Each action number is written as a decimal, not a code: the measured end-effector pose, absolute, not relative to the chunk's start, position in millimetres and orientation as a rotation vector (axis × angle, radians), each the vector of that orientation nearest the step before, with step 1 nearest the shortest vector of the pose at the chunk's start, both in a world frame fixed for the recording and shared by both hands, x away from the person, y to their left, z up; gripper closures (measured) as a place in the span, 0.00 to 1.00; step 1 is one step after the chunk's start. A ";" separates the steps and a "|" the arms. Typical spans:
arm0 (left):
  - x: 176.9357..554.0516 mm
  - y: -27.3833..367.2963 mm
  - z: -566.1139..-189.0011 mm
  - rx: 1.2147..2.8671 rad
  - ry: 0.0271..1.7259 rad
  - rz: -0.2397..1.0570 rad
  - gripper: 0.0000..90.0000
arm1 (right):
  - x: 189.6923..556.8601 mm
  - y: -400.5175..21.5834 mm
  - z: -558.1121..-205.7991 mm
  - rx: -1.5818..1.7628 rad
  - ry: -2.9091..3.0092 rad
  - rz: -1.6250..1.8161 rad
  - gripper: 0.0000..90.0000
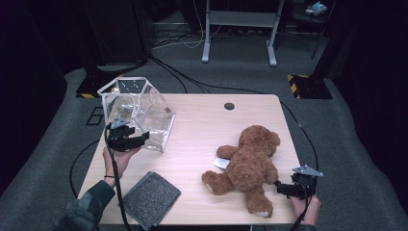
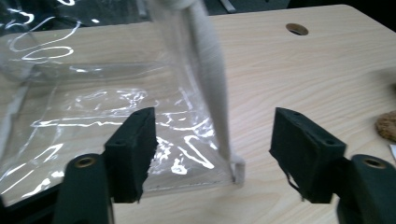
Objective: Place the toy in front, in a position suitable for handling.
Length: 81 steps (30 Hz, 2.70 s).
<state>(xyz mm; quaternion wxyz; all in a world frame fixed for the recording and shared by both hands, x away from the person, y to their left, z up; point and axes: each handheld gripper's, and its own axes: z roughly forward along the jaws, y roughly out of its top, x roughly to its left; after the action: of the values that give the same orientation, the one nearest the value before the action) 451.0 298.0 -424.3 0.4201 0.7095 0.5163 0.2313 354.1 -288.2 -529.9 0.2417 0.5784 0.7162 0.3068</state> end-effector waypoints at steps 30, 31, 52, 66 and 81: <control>517.4 292.8 -428.4 1.701 1.420 0.647 0.88 | 354.2 -288.5 -530.0 1.580 1.958 0.838 0.01; 519.5 293.3 -428.3 1.698 1.420 0.651 0.88 | 354.1 -288.4 -529.9 1.582 1.958 0.838 0.01; 552.3 300.7 -427.6 1.675 1.489 0.676 0.88 | 354.4 -288.7 -530.0 1.576 1.960 0.841 0.01; 556.9 301.4 -429.1 1.679 1.498 0.677 0.79 | 354.5 -288.9 -530.1 1.573 1.961 0.842 0.01; 519.4 314.3 -414.0 1.732 1.396 0.591 0.32 | 354.1 -288.5 -529.9 1.582 1.957 0.840 0.01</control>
<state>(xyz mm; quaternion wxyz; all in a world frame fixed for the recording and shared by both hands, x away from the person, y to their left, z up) 519.4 314.3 -414.0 0.4078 0.6870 0.5539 0.2344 354.1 -288.5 -529.9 0.2418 0.5785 0.7159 0.3072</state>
